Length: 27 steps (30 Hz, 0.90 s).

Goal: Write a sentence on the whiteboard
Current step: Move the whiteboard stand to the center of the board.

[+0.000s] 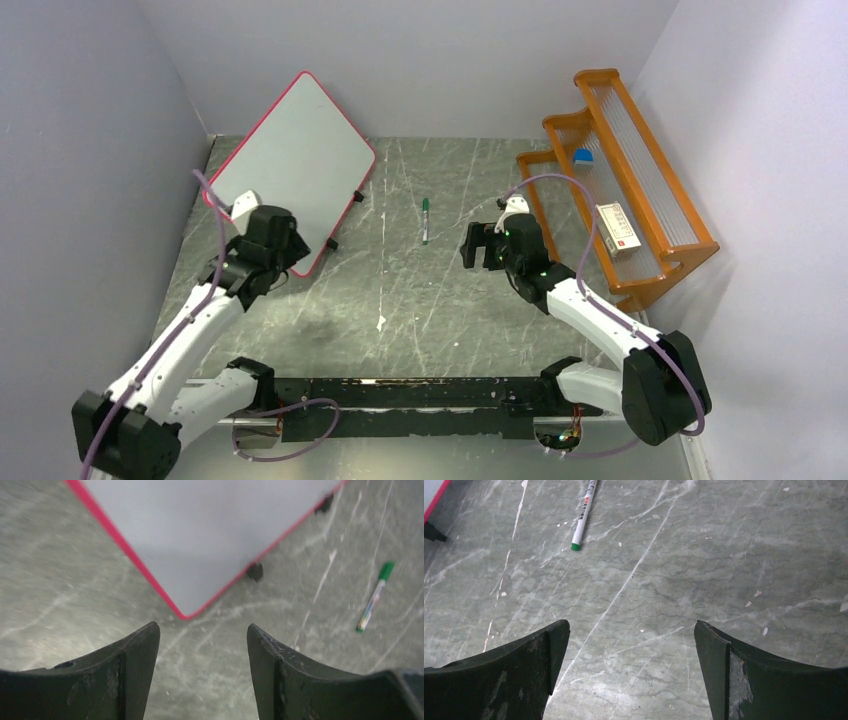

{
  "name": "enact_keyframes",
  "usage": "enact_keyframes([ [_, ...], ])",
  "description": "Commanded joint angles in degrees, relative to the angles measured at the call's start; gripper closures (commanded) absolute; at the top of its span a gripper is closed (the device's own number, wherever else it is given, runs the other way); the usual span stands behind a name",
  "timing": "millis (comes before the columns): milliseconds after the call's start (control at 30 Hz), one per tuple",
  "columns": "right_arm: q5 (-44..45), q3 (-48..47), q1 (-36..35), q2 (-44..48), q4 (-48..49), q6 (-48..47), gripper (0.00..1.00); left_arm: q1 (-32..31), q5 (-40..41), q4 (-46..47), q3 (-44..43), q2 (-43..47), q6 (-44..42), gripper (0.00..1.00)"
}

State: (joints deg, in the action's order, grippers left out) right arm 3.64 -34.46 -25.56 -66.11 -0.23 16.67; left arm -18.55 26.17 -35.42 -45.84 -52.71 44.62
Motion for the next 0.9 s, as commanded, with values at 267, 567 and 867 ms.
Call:
enact_keyframes([
  [267, 2.1, 0.6, -0.9, 1.3, 1.7, -0.1, 0.0, -18.2, 11.1, 2.3, -6.2, -20.5, 18.8, 0.31],
  [567, 2.1, 1.5, -1.2, 2.8, 1.9, 0.0, 0.0, -18.5, 21.3, 3.0, -13.0, -36.7, 25.3, 0.36],
  [867, 2.4, 1.6, -1.4, 3.6, 1.3, -0.1, 0.0, -17.6, 21.3, 4.5, -16.2, -45.8, 30.6, 0.44],
])
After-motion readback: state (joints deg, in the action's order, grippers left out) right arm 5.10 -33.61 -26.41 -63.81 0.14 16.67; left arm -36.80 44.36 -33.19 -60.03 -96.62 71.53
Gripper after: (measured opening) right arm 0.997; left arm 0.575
